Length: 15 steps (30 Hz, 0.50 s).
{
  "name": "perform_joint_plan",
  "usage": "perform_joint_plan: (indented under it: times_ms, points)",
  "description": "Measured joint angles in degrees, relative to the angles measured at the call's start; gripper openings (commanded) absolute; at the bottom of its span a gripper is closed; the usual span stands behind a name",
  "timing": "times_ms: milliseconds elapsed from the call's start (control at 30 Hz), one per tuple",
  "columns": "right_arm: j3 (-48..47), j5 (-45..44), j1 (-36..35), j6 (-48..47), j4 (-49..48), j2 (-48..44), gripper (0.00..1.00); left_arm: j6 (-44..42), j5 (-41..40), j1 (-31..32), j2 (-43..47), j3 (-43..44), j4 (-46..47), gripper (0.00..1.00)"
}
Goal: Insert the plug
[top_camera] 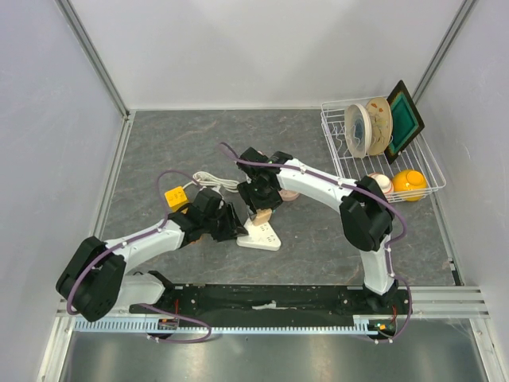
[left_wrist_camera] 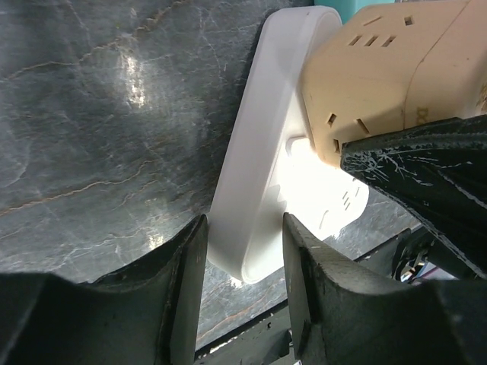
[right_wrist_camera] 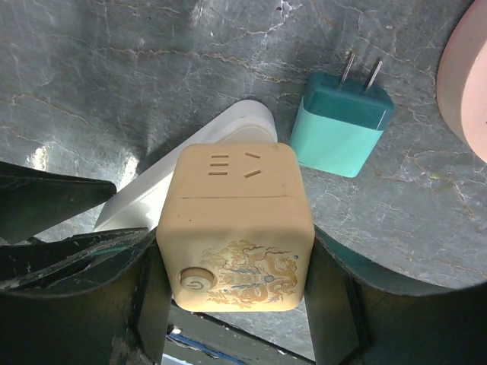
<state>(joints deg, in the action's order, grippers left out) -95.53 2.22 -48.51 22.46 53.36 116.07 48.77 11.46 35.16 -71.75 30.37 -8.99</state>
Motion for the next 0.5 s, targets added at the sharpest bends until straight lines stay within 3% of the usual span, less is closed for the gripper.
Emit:
perform_joint_plan:
  times_ms: [500]
  points:
    - [-1.0, 5.4, 2.5, -2.9, 1.2, 2.6, 0.00, 1.3, -0.2, 0.7, 0.0, -0.4, 0.7, 0.47]
